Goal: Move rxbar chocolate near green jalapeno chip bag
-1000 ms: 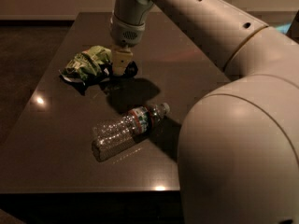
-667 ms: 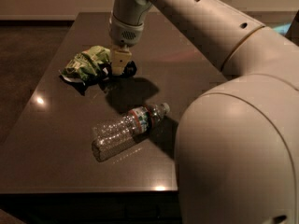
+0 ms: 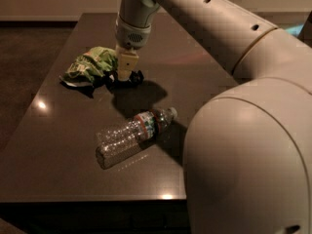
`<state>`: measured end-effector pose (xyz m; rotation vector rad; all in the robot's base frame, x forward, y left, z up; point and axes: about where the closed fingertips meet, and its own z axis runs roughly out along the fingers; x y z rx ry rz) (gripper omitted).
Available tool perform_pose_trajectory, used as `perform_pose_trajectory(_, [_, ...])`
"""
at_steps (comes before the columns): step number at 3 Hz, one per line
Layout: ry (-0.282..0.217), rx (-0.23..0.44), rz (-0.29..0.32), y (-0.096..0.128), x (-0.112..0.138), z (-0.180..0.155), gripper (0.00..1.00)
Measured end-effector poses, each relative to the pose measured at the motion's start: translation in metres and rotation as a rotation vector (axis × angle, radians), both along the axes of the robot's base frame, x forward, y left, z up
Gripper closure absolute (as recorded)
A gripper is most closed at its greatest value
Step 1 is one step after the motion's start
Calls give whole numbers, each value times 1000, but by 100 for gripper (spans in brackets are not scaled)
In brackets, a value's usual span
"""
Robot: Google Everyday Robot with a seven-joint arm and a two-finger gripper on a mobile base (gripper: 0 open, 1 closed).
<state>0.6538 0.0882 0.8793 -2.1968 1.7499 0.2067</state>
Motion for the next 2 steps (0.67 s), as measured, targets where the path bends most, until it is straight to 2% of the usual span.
perform_pose_trajectory(1, [0, 1, 1, 1, 0, -2, 0])
perform_pose_trajectory(2, [0, 1, 1, 1, 0, -2, 0])
